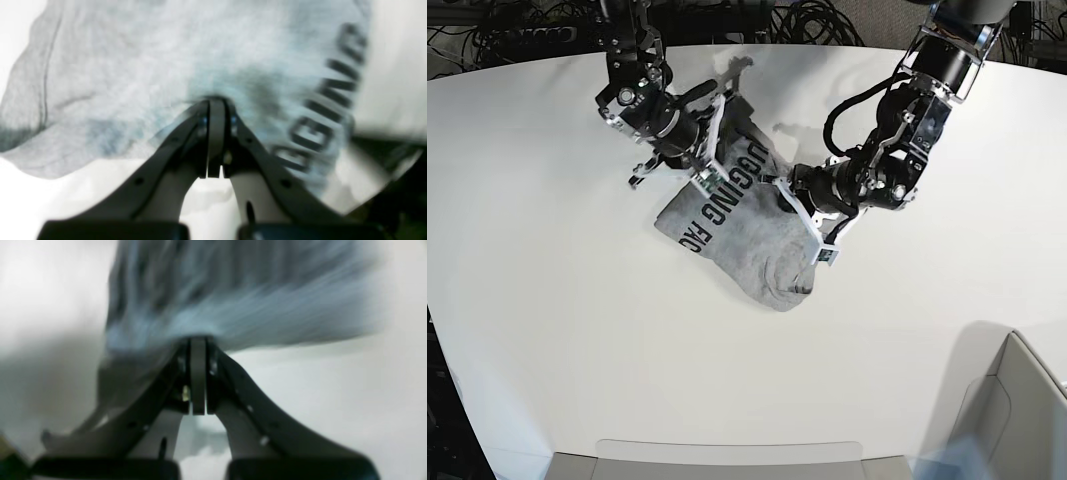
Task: Fold the T-shirt properly
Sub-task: 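Grasp the shirt edges with both grippers and lift the bundle, then carry the shirt with both grippers and lower it onto the table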
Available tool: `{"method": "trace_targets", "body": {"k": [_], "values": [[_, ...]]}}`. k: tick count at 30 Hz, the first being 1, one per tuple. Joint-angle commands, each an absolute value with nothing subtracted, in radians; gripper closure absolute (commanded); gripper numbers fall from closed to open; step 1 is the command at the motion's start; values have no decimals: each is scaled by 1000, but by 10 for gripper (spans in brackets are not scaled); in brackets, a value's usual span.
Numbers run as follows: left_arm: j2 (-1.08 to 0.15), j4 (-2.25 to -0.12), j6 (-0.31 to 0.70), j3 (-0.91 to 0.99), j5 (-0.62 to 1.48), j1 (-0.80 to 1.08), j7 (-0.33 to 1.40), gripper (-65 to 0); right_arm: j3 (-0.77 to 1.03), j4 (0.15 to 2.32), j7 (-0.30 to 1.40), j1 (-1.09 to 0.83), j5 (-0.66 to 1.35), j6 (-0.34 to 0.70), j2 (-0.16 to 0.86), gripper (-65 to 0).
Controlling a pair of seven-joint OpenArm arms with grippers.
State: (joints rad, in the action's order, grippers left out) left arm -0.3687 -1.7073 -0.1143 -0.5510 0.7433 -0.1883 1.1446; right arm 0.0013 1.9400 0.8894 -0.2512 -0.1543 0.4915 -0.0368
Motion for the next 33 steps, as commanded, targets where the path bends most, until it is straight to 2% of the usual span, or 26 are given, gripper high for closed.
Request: {"method": "trace_targets", "body": {"k": [1,5,8,11,14,21,33], "values": [[-366,-1764,-111,-545,756,-199,1129,0,36,1975,878,-213,-160,486,-33,0],[-357,-1890,-111,-550,756,-151,1127,0,127,1962,886,-91,-160,490,-4,0],[-318,-1903,-110,-555,756,-125,1129,0,128,1859,886,-13,-160,490,28,0],[-308,-1874,-102,-576,757,-97,1129,0,128,1721,881,61,-160,490,44,0],[-311,-1813,-102,-680,756,-105,1129,0,128,1606,878,104,-160,490,45,0],[-297,-1609,-110,-746,753,-162,1113,0,71,1514,878,70,-160,490,45,0],[-355,-1609,-110,-420,618,-122,1145,0,-127,1600,878,-74,-160,489,16,0]]}}
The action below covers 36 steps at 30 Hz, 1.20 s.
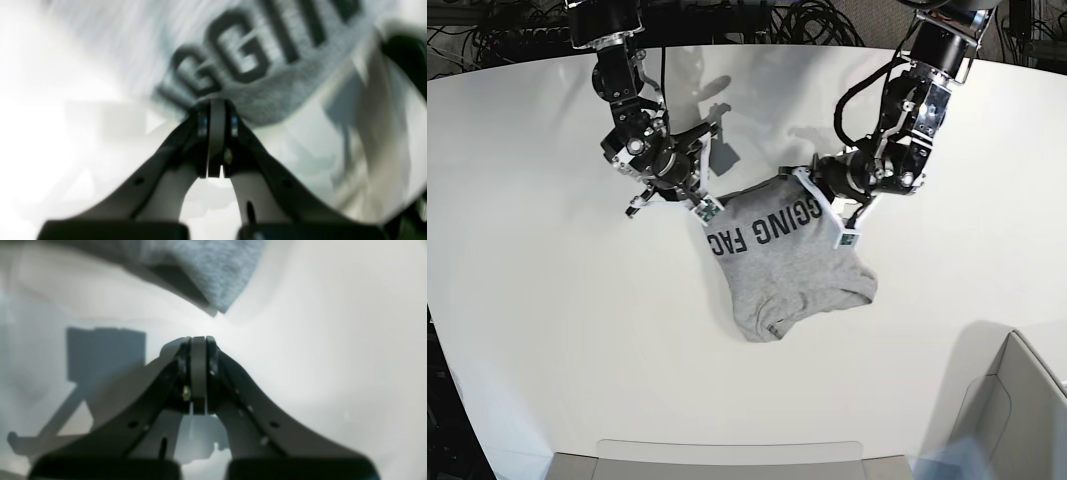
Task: Fold the T-shirt properly
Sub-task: 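Carry the shirt with both grippers and lower it onto the table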
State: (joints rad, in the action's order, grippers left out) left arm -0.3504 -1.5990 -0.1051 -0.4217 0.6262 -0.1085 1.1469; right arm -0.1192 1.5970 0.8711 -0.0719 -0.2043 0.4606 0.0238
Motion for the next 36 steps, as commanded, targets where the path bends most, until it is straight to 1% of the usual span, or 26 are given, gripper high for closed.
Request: {"method": "trace_targets", "body": {"k": [1,4,6,10,13,17,20,22,25,27,31,35,36], "values": [[-358,-1609,-110,-389,618,-122,1147,0,-143,1601,878,-79,-160,489,16,0],[-360,-1630,-110,-314,619,-120,1159,0,-165,1650,880,-91,-160,487,15,0],[-381,-1679,-110,-280,619,-90,1188,0,-159,1725,880,-107,-160,486,18,0],[-381,-1854,-111,-168,619,-31,1213,0,-67,1882,880,-120,-160,486,16,0],[-378,-1942,-111,-120,624,8,1194,0,-25,1903,878,-76,-160,484,16,0],[-308,-1911,-105,-124,619,10,1096,0,-7,1785,875,27,-160,483,16,0],[-269,-1847,-102,-147,619,-12,1044,0,-5,1653,817,94,-160,481,-4,0],[-266,-1802,-102,-205,619,-51,1038,0,-5,1573,771,124,-162,467,-19,0],[-266,-1724,-108,-292,619,-101,1029,0,-35,1466,751,153,-162,383,-27,0],[-265,-1672,-110,-321,619,-117,1027,0,-71,1417,737,160,-162,348,-25,0],[-265,-1586,-110,-321,619,-125,1017,0,-150,1314,685,159,-162,308,-25,0],[-271,-1558,-110,-321,618,-111,989,0,-206,1237,650,160,-162,291,-38,0],[-289,-1557,-110,-321,618,-94,981,0,-222,1222,636,163,-162,283,-50,0]]}}
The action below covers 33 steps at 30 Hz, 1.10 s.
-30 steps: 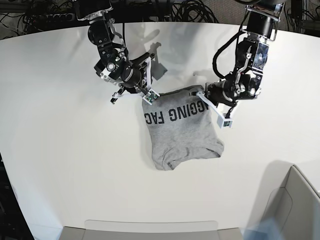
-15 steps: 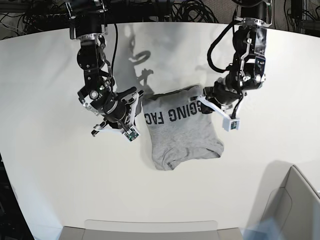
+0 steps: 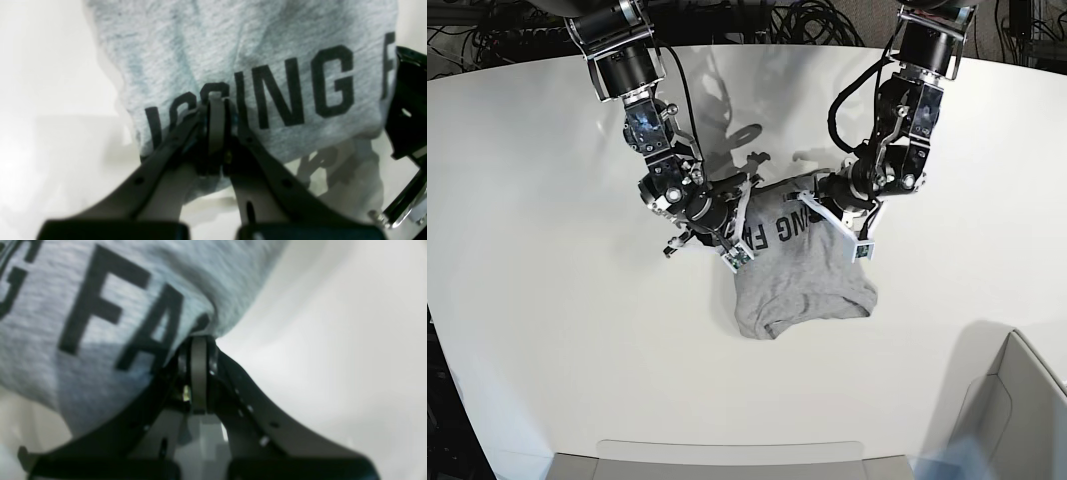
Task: Fold the T-shirt properly
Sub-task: 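Carry the shirt with both grippers and lower it onto the table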
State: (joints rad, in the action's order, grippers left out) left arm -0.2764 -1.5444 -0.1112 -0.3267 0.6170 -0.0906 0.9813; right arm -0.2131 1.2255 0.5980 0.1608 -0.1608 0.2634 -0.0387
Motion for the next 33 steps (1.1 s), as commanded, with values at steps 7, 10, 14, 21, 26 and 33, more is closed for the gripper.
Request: {"method": "trace_targets", "body": {"k": [7,10,14,21,26,33], "values": [[-397,-1558,-110,-242,618,-27,977,0,-325,1075,630,239,-162,275,-153,0],[-418,-1557,-105,-143,618,-2,977,0,-387,1036,628,260,-160,272,-157,0],[-495,-1540,-102,-102,618,2,977,0,-484,1030,628,268,-56,189,-157,0],[-587,-1478,-102,-94,618,-5,911,0,-624,992,627,295,99,62,-157,0],[-590,-1480,-102,-91,618,-4,901,0,-622,1086,627,292,105,47,-119,0],[-587,-1593,-108,84,619,42,911,0,-621,1395,631,248,104,44,13,0]]}}
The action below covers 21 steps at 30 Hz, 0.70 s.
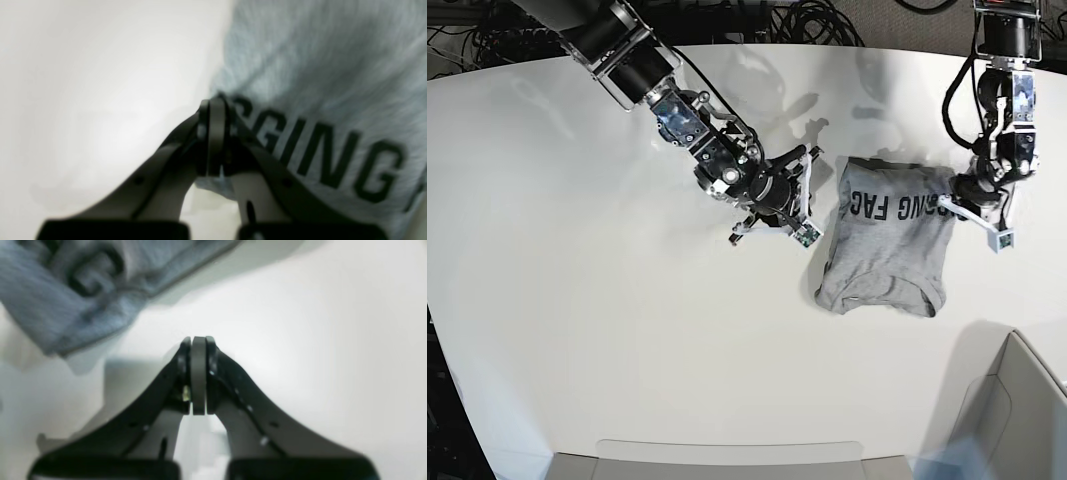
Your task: Fold the T-shirt properly
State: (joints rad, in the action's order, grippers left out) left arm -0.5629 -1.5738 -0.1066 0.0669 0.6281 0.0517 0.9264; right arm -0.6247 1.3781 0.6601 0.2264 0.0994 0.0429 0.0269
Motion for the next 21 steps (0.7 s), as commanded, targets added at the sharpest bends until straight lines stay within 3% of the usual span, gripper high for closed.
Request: {"method": "trace_targets", "body": {"k": [1,5,9,14,17,21], "values": [[-585,-1629,-108,128,619,56,912,0,-618,1451,633,239,101,44,41,0],[-549,-1821,-102,306,622,139,911,0,-533,1693,631,154,107,45,145,0],[-435,-1994,-99,466,622,223,877,0,-432,1893,630,24,107,50,242,0],[-361,-2023,-81,506,621,355,690,0,-346,2069,625,-186,102,50,337,0],[-344,-2028,-8,507,621,476,567,0,-269,2069,499,-325,101,50,346,0],[-328,-2028,27,544,621,601,539,0,-145,2069,266,-542,101,51,344,0]]}}
